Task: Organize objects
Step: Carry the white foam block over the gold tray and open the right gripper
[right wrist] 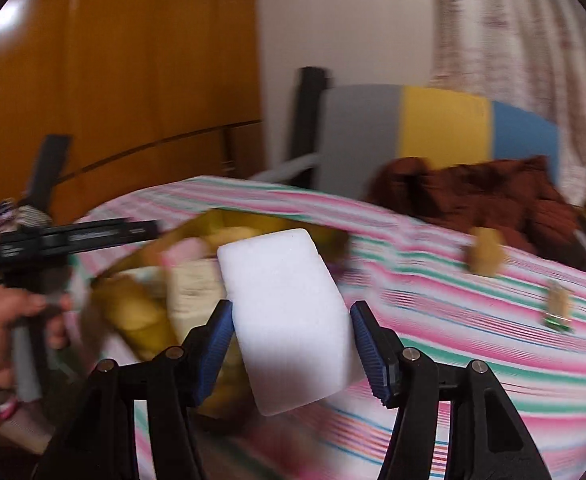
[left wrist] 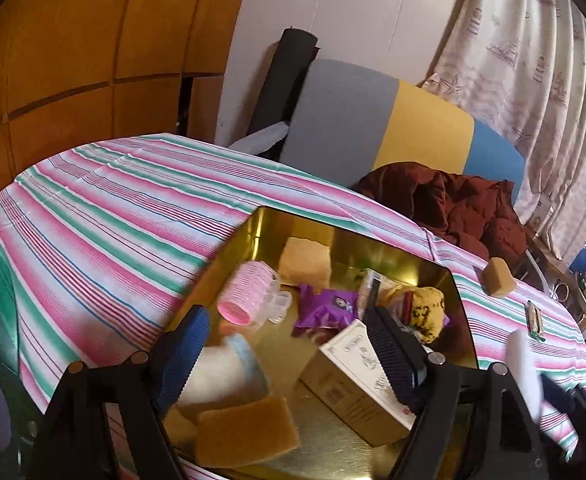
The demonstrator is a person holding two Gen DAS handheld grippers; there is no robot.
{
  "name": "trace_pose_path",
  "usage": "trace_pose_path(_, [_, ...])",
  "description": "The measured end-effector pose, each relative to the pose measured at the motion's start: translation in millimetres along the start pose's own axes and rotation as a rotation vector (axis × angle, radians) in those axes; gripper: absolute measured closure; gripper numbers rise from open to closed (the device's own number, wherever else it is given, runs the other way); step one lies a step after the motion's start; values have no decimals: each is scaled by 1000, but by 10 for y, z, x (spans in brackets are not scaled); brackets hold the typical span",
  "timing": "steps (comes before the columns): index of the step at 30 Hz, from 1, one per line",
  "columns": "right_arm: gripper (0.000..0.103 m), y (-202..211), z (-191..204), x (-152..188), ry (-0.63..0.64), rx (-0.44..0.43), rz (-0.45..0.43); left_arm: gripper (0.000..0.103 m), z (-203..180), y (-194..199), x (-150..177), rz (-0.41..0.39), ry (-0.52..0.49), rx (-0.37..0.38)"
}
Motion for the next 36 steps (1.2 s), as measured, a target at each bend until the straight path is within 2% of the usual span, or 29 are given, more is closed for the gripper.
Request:
trace_pose_path(3, [42, -244, 384, -12, 2, -150, 67, 21, 146, 15, -52, -10, 12, -34])
trace_pose_path(6, [42, -486, 612, 48, -25, -258, 156, 21, 310, 40, -111, -30, 33, -75])
trace_pose_path(10, [42, -814, 698, 194, -50, -295, 274, 21, 373, 85, -141, -41, 30, -74])
trace_pose_path(13, [42, -1010, 655, 230, -133, -329, 315, 21, 354, 128, -151, -52, 19, -67])
trace_pose_path(16, [39, -1104, 609, 246, -138, -316, 326, 21, 302, 154, -166, -65, 2, -66])
trace_pose_path(18, [38, -1164, 562, 245, -101, -253, 335, 21, 266, 174, -182, -71, -8, -63])
trace_pose_path(20, [30, -1167, 522, 229, -95, -239, 324, 21, 245, 180, -181, -69, -8, -58])
trace_pose_path(23, [15, -1035, 513, 170, -132, -280, 270, 21, 206, 182, -175, -67, -5, -53])
trace_pose_path(29, [15, -737, 413, 100, -160, -260, 185, 21, 10, 156, -64, -34, -21, -28])
trace_pose_path(36, [15, -448, -55, 121, -260, -134, 106, 21, -368, 190, 95, -7, -97, 17])
Point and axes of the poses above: each gripper's, at about its wrist camera, not at the fingertips, and y roughly against the way its jaws point, z to its left, x to its underside, the point moved 10 cm from there along -y, roughly the way its jaws point, and after that the axes turned 10 degrees about -x, right-handed, at the moved point
